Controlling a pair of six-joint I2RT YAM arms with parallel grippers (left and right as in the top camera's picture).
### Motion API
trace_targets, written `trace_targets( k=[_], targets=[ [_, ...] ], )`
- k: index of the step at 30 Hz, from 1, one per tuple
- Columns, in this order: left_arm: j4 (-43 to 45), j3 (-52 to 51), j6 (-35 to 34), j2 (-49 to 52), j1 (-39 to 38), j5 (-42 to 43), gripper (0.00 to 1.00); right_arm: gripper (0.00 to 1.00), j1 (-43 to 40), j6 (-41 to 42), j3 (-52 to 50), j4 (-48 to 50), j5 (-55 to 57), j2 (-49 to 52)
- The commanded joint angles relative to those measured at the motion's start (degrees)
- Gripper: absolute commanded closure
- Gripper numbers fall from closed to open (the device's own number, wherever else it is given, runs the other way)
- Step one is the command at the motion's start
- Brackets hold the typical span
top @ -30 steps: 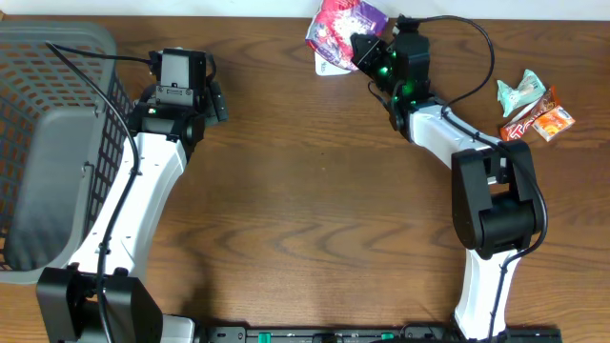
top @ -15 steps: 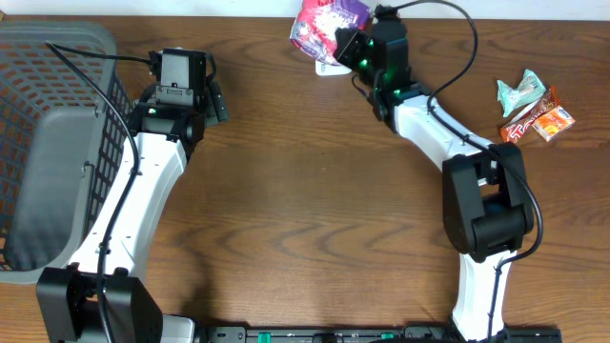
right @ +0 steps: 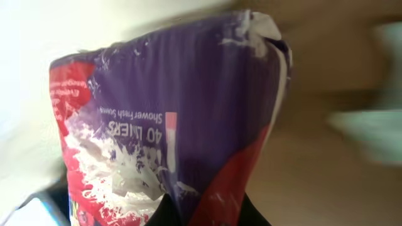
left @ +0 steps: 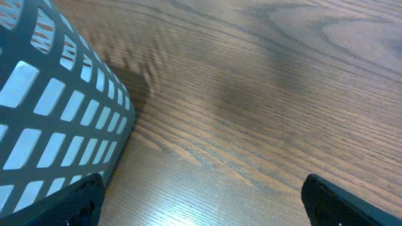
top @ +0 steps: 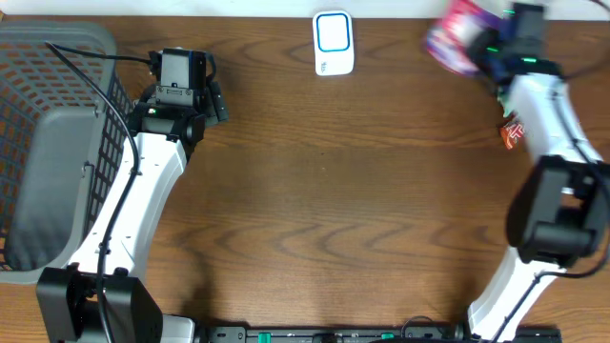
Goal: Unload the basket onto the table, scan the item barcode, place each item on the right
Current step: 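Hold the purple pack up against the scanner face, then carry the purple pack right and drop it on the item pile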
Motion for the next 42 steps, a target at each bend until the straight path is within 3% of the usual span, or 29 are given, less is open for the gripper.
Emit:
trace_targets(
  k=[1, 13, 14, 16, 19, 25, 29, 36, 42],
  targets=[
    [0.00, 0.33, 0.74, 0.11, 0.13, -0.76, 0.01, 0.99, -8.00, -2.12, 1.09, -5.97, 2.67, -2.40],
    [0.00, 0.33, 0.74, 0.11, 0.13, -0.76, 0.01, 0.97, -23.52, -2.75, 0.94, -12.48, -5.95, -2.40],
    [0.00, 0.33, 0.74, 0.11, 0.13, -0.76, 0.01, 0.91, -23.89, -2.93, 0.81, -12.81, -5.92, -2.40],
    [0.00, 0.33, 0.74, 0.11, 0.13, -0.74, 0.01, 0.68, -24.24, -4.85, 0.50, -13.07, -5.95, -2.40],
    [0.00, 0.33, 0.74, 0.11, 0.13, -0.76, 0.01, 0.41, -24.20, -8.22, 0.48, -14.25, -5.95, -2.40],
    [0.00, 0.33, 0.74, 0.11, 0.13, -0.74, 0.01, 0.23, -24.68, -8.28, 0.48, -17.40, -6.14, -4.57],
    [0.00, 0.33, 0.74, 0.11, 0.13, -0.74, 0.01, 0.22, -24.63, -8.96, 0.48, -21.05, -6.38, -8.72],
    [0.00, 0.33, 0.74, 0.11, 0.13, -0.74, 0.01, 0.28, -23.41, -13.62, 0.48, -32.46, -8.72, -18.34],
    [0.00, 0.33, 0.74, 0.11, 0.13, -0.74, 0.01, 0.30, -18.23, -15.80, 0.04, -37.79, -10.14, -25.51]
  ],
)
